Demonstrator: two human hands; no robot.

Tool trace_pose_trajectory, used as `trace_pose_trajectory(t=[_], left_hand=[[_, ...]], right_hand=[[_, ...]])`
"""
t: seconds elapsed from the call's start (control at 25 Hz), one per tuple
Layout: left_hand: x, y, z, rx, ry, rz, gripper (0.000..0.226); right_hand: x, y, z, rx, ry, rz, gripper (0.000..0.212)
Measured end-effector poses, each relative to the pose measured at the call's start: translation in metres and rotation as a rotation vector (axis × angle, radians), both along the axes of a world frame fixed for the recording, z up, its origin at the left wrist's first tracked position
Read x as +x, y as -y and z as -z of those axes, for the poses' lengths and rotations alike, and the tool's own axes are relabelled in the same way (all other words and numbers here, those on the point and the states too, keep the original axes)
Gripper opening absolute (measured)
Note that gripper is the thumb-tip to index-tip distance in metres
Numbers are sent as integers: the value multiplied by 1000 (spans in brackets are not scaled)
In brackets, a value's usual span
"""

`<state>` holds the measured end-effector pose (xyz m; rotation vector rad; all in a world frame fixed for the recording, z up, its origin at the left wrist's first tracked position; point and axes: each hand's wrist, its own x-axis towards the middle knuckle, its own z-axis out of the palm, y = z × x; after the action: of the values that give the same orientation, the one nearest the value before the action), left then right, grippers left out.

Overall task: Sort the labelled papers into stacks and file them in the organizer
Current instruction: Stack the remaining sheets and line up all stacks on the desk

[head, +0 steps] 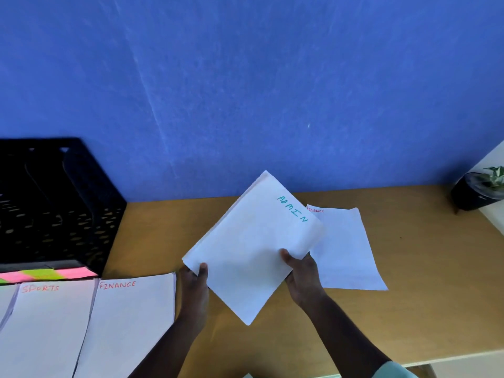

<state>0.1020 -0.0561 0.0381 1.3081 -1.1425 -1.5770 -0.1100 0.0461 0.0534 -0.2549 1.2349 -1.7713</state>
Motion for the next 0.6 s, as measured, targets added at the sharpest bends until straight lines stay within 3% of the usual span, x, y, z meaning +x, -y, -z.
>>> trace_pose_trajectory(t=[0.12,0.2,0.32,0.44,0.6], left_hand=[[2,14,-13,-206,361,-23,65],[-5,28,-24,-381,442,104,74],[-27,35,-44,-425,414,312,48],[-42,25,-48,-500,445,256,7],[-42,10,-40,-537,300,185,20]], right_hand=[[-14,-2,3,76,-139,17,48],[-18,-3,0,98,-210,-25,44],[-11,-2,-14,92,-291,-68,34],[2,3,-26,152,-412,13,26],[15,10,-37,218,-603,165,28]])
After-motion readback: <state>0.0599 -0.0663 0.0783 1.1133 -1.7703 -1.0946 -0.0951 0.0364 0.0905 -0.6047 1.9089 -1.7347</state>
